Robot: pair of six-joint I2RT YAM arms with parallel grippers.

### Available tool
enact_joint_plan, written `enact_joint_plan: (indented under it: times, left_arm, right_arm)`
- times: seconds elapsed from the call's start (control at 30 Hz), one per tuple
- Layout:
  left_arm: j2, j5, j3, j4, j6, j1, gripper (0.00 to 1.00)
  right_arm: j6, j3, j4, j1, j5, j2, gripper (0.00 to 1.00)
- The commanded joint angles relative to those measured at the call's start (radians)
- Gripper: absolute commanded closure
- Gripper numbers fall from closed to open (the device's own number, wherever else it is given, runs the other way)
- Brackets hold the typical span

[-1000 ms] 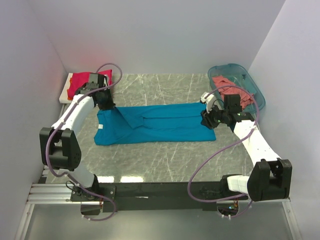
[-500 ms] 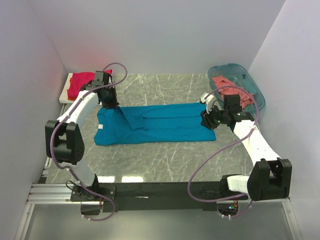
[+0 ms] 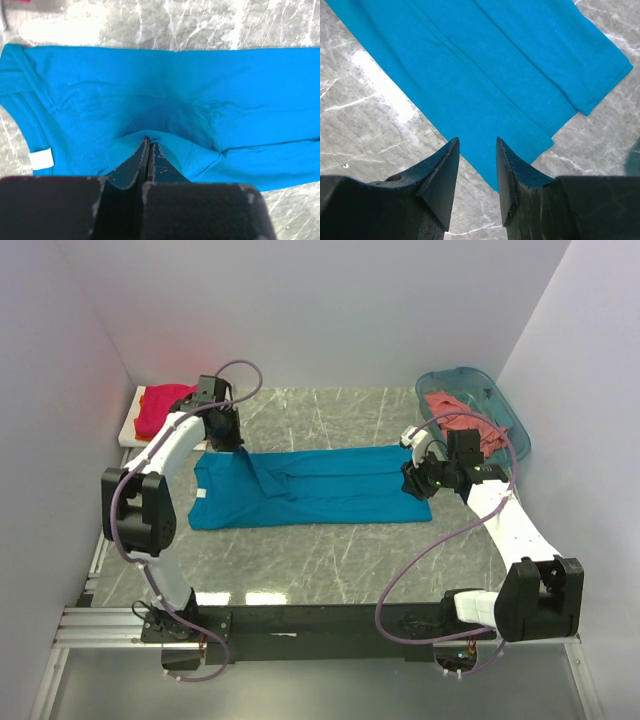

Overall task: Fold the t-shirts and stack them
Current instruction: Fold the tshirt

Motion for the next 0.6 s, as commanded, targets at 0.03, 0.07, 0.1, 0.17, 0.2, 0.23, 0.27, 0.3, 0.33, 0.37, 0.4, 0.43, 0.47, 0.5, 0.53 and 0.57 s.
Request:
enact_joint_plan:
  times: [0.03, 0.07, 0.1, 0.17, 0.2, 0.23, 0.27, 0.3, 0.33, 0.37, 0.4, 0.43, 0.47, 0.5, 0.53, 0.57]
  left_arm:
    - [0.037, 0.021, 0.074, -0.006, 0.03, -0.018, 0.99]
    - [0.046, 0.021, 0.078, -0.005, 0.03, -0.021, 0.99]
    - [0.049, 0.019, 0.079, -0.003, 0.028, -0.024, 0.99]
    - [0.055, 0.013, 0.087, -0.005, 0.028, -0.026, 0.99]
    - [0.055, 0.012, 0.09, -0.002, 0.03, -0.029, 0.99]
    - [0.057, 0.012, 0.091, 0.0, 0.03, -0.029, 0.99]
    - [0.058, 0.01, 0.093, 0.001, 0.031, -0.03, 0.99]
    - [0.061, 0.01, 0.096, 0.0, 0.033, -0.033, 0.99]
    - [0.064, 0.009, 0.104, -0.002, 0.034, -0.033, 0.99]
    - [0.071, 0.007, 0.108, -0.003, 0.037, -0.038, 0.99]
    - [0.074, 0.006, 0.111, -0.005, 0.038, -0.039, 0.99]
    - [0.077, 0.004, 0.12, -0.008, 0.041, -0.041, 0.99]
    - [0.086, 0.004, 0.127, -0.009, 0.041, -0.044, 0.99]
    - [0.091, 0.003, 0.131, -0.012, 0.042, -0.046, 0.99]
    - [0.094, 0.0, 0.14, -0.015, 0.045, -0.049, 0.99]
    - [0.101, -0.002, 0.145, -0.016, 0.047, -0.052, 0.99]
  right_arm:
    - [-0.011, 0.01, -0.001, -0.003, -0.022, 0.009, 0.57]
    - [-0.011, 0.008, -0.002, -0.004, -0.022, 0.008, 0.57]
    - [-0.011, 0.01, -0.004, -0.004, -0.022, 0.009, 0.57]
    - [-0.012, 0.01, -0.002, -0.004, -0.022, 0.009, 0.57]
    - [-0.011, 0.01, -0.002, -0.004, -0.023, 0.011, 0.57]
    - [-0.011, 0.01, -0.001, -0.003, -0.023, 0.013, 0.57]
    - [-0.011, 0.008, -0.001, -0.004, -0.023, 0.013, 0.57]
    - [-0.011, 0.011, -0.002, -0.003, -0.023, 0.016, 0.57]
    - [-0.011, 0.011, -0.001, -0.004, -0.023, 0.016, 0.57]
    - [-0.011, 0.013, -0.001, -0.003, -0.023, 0.019, 0.57]
    - [-0.011, 0.011, -0.001, -0.004, -0.023, 0.019, 0.57]
    - [-0.011, 0.011, -0.002, -0.004, -0.023, 0.019, 0.57]
    - [-0.011, 0.013, -0.001, -0.004, -0.023, 0.02, 0.57]
    - [-0.011, 0.011, -0.001, -0.003, -0.023, 0.022, 0.57]
    - [-0.011, 0.013, -0.001, -0.004, -0.023, 0.022, 0.57]
    - [-0.011, 0.013, -0.002, -0.003, -0.022, 0.023, 0.57]
